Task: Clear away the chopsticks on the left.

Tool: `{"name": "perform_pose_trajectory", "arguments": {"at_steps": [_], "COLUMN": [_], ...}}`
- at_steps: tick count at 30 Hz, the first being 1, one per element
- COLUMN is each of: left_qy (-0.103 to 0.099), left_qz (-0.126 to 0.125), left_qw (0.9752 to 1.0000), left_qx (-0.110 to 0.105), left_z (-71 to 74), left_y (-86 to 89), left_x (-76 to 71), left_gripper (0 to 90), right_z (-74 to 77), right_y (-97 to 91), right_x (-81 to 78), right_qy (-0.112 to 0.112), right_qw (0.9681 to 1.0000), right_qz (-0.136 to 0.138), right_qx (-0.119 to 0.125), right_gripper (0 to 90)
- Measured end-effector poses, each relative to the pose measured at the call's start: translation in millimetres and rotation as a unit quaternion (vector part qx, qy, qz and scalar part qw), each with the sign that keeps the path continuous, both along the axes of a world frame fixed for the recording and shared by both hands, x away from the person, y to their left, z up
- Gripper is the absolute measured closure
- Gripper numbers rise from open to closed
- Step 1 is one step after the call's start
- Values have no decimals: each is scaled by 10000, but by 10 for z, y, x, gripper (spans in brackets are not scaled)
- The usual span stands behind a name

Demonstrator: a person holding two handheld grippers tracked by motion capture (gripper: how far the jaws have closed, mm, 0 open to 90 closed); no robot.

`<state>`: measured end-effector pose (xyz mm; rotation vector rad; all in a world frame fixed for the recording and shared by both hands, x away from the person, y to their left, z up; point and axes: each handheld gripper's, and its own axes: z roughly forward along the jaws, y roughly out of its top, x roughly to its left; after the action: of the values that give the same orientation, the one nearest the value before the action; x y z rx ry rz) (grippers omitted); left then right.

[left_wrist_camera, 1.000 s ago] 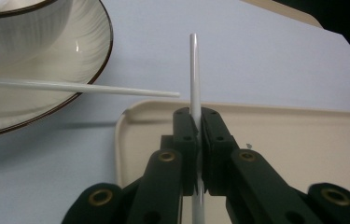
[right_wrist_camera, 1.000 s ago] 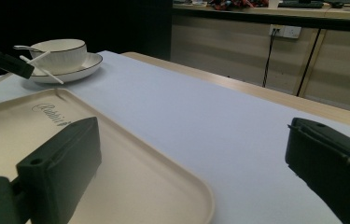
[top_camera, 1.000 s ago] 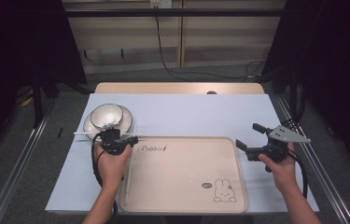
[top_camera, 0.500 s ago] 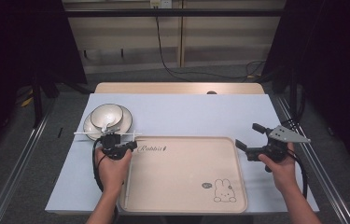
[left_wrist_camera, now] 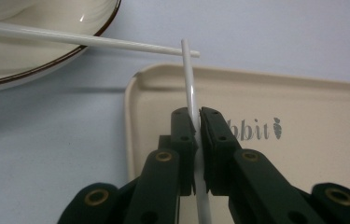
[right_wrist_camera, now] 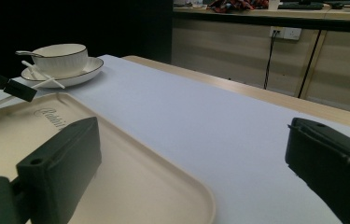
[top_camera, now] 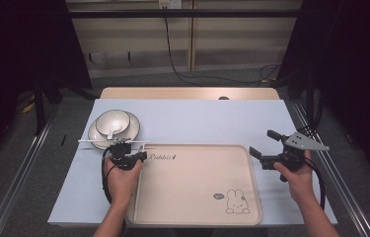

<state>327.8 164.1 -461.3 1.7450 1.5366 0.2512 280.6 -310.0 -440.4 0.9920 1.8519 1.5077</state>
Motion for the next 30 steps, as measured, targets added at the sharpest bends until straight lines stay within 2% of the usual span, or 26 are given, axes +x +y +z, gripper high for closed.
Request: {"name": "perform_pose_trajectory", "arguments": {"at_steps": [10, 12, 14, 18, 22, 27, 28, 30], "left_qy": [37, 37, 66, 108, 138, 174, 176, 208], "left_qz": [-133, -109, -196, -130, -156, -57, -76, -61], "left_qw": [9999, 9999, 9998, 9998, 9996, 9997, 9996, 9995], "left_qx": [71, 23, 36, 47, 169, 147, 229, 228], "left_z": [-16, -17, -20, -47, -45, -67, -78, -84], "left_y": [-31, -46, -46, -53, -40, -43, -35, -29], "left_x": [9, 9, 8, 17, 16, 17, 17, 17], "left_gripper": [842, 843, 843, 841, 839, 835, 833, 829], "right_z": [-1, 1, 4, 4, 9, 9, 10, 13], "right_y": [4, 3, 4, -1, -8, -7, -6, -5], "right_x": [4, 2, -2, 0, -5, -3, -4, -11], "right_qy": [12, 14, 21, 11, 20, 3, 3, 20], "right_qw": [10000, 10000, 10000, 10000, 10000, 10000, 10000, 10000], "right_qz": [-9, -4, 7, 34, -17, -23, -24, -15], "right_qx": [24, 30, 40, 47, 85, 74, 75, 86], "right_gripper": [26, 26, 26, 26, 26, 26, 26, 26]}}
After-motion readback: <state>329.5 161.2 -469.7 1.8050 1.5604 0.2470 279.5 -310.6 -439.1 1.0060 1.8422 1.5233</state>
